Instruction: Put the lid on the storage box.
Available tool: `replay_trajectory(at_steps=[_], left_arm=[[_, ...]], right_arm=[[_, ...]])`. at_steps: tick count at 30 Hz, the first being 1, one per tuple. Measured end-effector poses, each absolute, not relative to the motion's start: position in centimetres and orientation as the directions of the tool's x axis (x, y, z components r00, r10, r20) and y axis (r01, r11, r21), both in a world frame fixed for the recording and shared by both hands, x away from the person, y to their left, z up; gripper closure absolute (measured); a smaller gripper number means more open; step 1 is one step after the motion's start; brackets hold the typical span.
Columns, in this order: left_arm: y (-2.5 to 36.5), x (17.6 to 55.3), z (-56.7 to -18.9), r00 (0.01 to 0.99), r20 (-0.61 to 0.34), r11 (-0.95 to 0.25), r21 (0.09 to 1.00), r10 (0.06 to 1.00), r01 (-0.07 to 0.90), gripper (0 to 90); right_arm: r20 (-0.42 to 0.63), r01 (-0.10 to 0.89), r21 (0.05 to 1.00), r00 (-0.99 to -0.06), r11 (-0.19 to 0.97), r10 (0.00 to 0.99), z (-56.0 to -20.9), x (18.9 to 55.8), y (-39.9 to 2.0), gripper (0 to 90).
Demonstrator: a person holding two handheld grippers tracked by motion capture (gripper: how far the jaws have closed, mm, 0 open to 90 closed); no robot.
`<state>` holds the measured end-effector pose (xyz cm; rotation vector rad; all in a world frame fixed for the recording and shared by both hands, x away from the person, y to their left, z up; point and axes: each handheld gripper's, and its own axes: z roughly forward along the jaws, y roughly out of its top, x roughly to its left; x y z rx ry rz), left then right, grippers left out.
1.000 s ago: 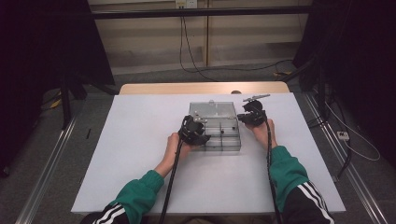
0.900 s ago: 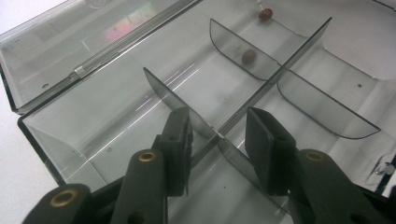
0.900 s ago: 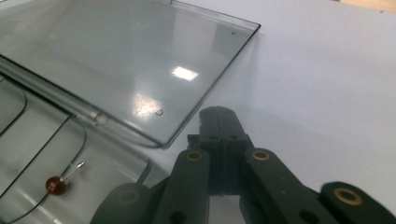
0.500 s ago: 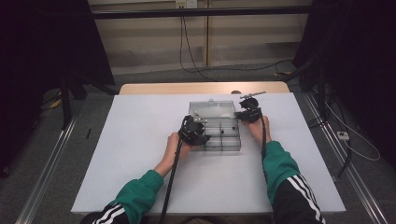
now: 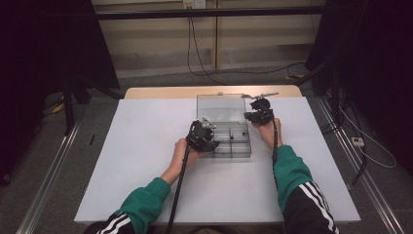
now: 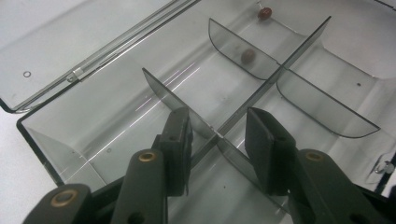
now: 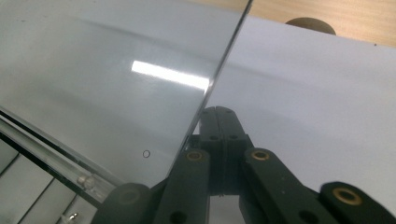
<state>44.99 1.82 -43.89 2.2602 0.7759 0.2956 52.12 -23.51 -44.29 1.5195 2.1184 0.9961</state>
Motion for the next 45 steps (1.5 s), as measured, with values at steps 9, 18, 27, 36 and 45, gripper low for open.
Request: replay_trajectory(at_steps=[9, 18, 27, 36, 45], left_arm=[[1.8, 45.0, -43.9, 0.793, -0.014, -0.562, 0.698, 0.609, 0.444, 61.1], [1.8, 45.0, -43.9, 0.793, -0.011, -0.564, 0.697, 0.609, 0.442, 61.1], [1.9, 44.9, -43.9, 0.794, -0.011, -0.563, 0.699, 0.608, 0.441, 61.0], [2.4, 44.9, -43.5, 0.777, -0.026, -0.526, 0.721, 0.629, 0.450, 51.0], [5.6, 42.8, -40.4, 0.767, 0.000, -0.510, 0.747, 0.641, 0.426, 21.5]], right_arm=[[0.076, 0.629, 0.757, -0.354, 0.177, 0.932, -42.8, 51.8, -23.3, 90.0], [0.039, 0.571, 0.797, -0.378, 0.199, 0.925, -41.5, 51.3, -23.2, 90.0], [0.029, 0.531, 0.823, -0.392, 0.201, 0.919, -40.7, 51.0, -23.3, 90.0], [0.025, 0.511, 0.833, -0.413, 0.209, 0.910, -40.0, 50.5, -23.3, 90.0], [0.019, 0.507, 0.832, -0.431, 0.224, 0.902, -39.5, 50.1, -23.3, 90.0]])
